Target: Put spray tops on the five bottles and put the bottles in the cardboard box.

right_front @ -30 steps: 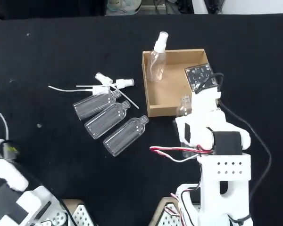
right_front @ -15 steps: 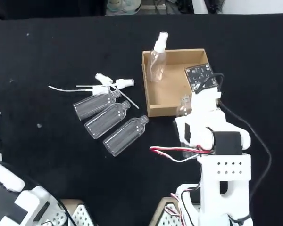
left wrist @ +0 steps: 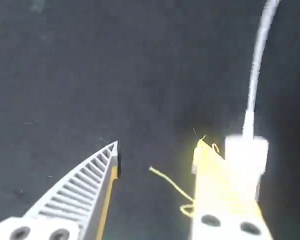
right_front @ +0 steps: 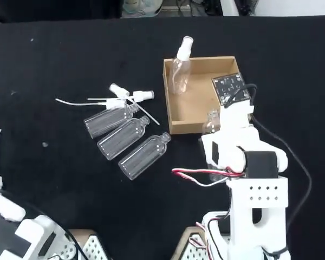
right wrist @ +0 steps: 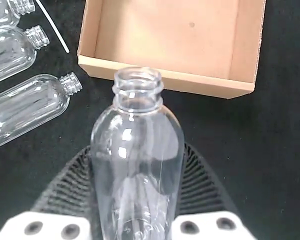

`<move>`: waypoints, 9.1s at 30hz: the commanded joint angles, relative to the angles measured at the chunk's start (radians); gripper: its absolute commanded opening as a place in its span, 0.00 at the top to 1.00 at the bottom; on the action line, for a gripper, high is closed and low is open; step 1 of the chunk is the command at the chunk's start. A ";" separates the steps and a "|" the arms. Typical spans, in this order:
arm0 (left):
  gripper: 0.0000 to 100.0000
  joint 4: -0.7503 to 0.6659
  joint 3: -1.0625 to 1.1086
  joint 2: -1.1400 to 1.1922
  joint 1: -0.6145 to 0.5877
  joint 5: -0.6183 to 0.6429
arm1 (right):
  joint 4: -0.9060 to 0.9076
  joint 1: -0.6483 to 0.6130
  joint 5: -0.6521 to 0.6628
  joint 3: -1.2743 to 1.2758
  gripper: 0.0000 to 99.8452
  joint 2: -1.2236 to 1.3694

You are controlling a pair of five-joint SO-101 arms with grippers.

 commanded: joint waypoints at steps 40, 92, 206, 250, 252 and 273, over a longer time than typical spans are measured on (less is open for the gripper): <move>0.77 0.580 0.018 -0.018 0.542 0.302 | -0.006 -0.018 -0.009 -0.010 0.99 -0.025; 0.76 0.663 -0.148 -0.006 0.374 1.708 | -0.035 -0.089 -0.005 -0.016 0.99 -0.025; 0.97 0.681 -0.676 0.551 0.556 0.666 | -0.046 -0.089 -0.002 -0.008 0.99 -0.025; 0.97 0.175 -0.581 -0.578 1.560 1.270 | -0.615 -0.546 -0.193 0.825 0.99 -0.969; 0.97 0.152 -0.581 -0.578 1.596 1.283 | -0.611 -0.545 -0.193 0.840 0.99 -1.003; 0.97 0.080 -0.397 -0.575 1.653 1.281 | -0.617 -0.546 -0.269 0.822 0.99 -1.020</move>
